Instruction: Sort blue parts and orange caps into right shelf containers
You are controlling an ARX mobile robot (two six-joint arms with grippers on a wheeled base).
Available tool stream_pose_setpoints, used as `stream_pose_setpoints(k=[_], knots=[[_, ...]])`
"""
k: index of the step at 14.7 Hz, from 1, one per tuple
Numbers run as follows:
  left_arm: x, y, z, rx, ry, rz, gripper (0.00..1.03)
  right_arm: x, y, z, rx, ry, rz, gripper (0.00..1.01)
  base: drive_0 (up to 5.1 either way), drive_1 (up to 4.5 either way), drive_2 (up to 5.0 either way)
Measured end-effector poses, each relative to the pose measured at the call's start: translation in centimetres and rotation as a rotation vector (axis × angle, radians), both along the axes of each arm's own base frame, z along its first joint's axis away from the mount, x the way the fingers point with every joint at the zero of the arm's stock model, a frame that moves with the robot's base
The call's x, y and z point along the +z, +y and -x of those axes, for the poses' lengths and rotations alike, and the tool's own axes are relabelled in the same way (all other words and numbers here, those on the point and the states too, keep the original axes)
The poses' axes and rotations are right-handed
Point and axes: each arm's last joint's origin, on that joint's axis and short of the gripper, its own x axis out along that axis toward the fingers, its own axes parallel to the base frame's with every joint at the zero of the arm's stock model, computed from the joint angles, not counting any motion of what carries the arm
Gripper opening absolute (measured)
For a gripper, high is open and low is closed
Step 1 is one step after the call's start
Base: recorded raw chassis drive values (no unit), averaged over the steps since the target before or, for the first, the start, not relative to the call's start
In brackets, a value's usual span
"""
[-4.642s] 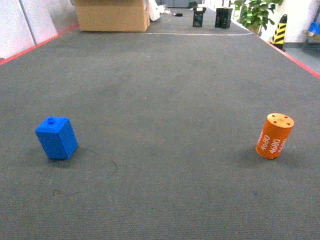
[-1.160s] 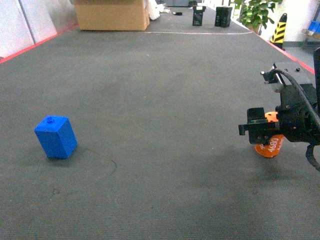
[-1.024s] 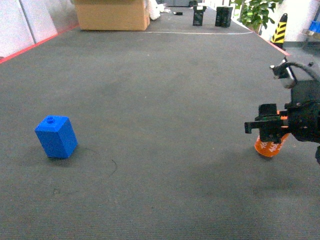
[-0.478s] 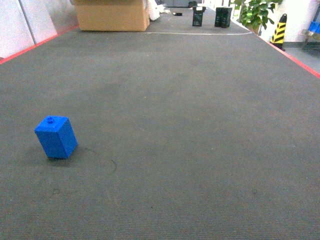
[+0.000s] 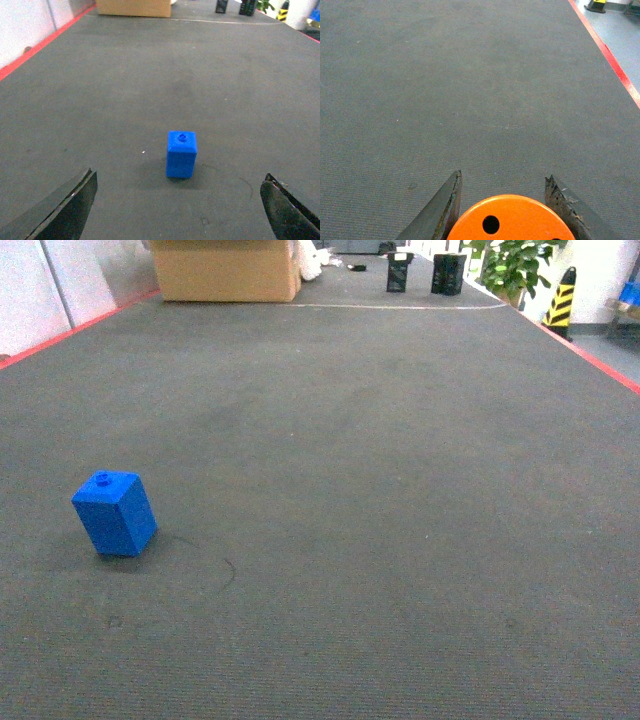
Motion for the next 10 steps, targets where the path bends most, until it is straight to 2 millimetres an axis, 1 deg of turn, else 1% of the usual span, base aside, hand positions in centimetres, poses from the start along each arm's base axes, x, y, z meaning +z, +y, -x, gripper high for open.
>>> stream_pose_setpoints(k=[1, 2, 3, 5, 7, 8, 10], knots=[[0.2, 0.3, -2.5, -0.05, 0.021, -0.004, 0.98, 0.0, 0.0, 0.0, 0.0, 0.0, 0.0, 0.43, 0.0, 0.0, 0.0], [0.0, 0.4, -5.3, -0.104, 0.079, 0.014, 0.98, 0.0, 0.0, 0.0, 0.0, -0.001, -0.001, 0.43, 0.0, 0.0, 0.0], [-0.6, 0.3, -7.7, -0.131, 0.129, 0.028, 0.98, 0.0, 0.0, 0.0, 0.0, 0.0, 0.0, 0.43, 0.0, 0.0, 0.0], [-1.9, -0.5, -12.8, -0.173, 0.215, 0.043, 0.98, 0.0, 0.0, 0.0, 0.0, -0.001, 0.0, 0.43, 0.0, 0.0, 0.0], [-3.2, -1.7, -16.8, -0.193, 0.267, 0.034, 0.98, 0.0, 0.0, 0.0, 0.0, -0.001, 0.0, 0.43, 0.0, 0.0, 0.0], [-4.1, -2.3, -18.5, -0.185, 0.301, 0.025, 0.98, 0.0, 0.0, 0.0, 0.0, -0.001, -0.001, 0.43, 0.0, 0.0, 0.0], [-5.5, -3.1, -20.7, -0.174, 0.331, 0.007, 0.98, 0.0, 0.0, 0.0, 0.0, -0.001, 0.0, 0.43, 0.0, 0.0, 0.0]])
